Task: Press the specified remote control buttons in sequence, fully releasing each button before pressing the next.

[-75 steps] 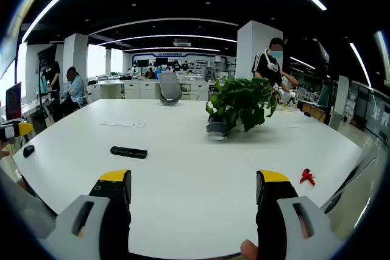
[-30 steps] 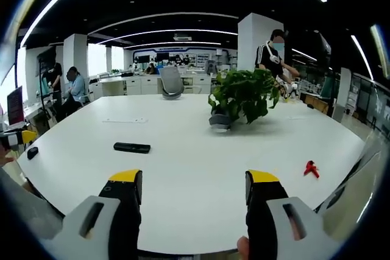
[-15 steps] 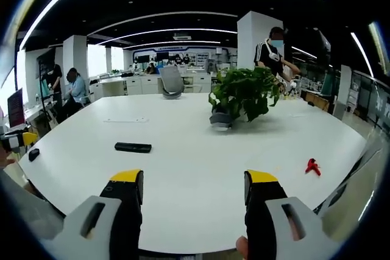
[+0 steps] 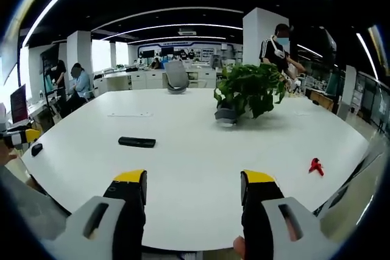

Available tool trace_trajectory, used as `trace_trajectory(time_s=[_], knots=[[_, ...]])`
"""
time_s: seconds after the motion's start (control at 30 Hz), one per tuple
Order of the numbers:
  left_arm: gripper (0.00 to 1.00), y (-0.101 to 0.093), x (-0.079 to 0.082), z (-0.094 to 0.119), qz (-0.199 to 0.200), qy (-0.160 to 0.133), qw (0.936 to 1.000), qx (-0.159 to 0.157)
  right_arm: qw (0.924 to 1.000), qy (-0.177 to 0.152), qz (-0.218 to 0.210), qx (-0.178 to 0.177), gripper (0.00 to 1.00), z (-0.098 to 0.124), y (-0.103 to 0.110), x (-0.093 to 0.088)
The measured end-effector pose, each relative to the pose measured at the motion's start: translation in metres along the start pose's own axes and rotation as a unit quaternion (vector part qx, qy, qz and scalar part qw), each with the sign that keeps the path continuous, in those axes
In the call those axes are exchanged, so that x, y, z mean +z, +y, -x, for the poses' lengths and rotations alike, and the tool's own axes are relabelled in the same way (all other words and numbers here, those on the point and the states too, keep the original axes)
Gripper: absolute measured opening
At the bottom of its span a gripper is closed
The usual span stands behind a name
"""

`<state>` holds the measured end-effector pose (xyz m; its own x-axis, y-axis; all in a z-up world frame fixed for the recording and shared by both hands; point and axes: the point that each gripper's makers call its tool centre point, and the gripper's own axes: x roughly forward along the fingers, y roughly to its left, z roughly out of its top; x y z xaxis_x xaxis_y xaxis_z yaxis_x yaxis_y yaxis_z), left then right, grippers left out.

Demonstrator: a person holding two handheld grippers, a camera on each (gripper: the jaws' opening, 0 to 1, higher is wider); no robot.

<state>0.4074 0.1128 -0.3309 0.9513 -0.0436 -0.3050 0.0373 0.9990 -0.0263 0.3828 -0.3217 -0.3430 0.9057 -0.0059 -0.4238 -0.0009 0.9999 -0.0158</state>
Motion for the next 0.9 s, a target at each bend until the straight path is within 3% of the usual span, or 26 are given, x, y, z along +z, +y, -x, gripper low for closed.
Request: trace_trajectory(time_s=[0.57, 0.7, 0.8, 0.83, 0.9], knots=[[0.89, -0.002, 0.006, 0.002, 0.008, -0.01, 0.9999, -0.005, 0.9999, 0.008, -0.005, 0.007, 0.59, 0.0, 0.001, -0.003], [0.81, -0.007, 0.002, 0.001, 0.009, 0.007, 0.9998, -0.015, 0.9999, 0.001, -0.012, 0.006, 0.58, 0.001, 0.0, -0.001], [0.76, -0.009, 0.005, 0.001, 0.002, 0.002, 0.9998, -0.017, 0.9999, 0.003, -0.015, 0.006, 0.58, 0.0, 0.0, -0.002], [0.76, -0.01, 0.005, 0.0, 0.002, 0.004, 0.9998, -0.02, 0.9998, 0.003, -0.016, 0.007, 0.58, 0.0, 0.0, -0.001], [0.74, -0.012, -0.008, -0.004, 0.008, 0.047, 0.9983, -0.033, 0.9998, 0.007, -0.016, 0.009, 0.57, 0.0, 0.0, -0.003]])
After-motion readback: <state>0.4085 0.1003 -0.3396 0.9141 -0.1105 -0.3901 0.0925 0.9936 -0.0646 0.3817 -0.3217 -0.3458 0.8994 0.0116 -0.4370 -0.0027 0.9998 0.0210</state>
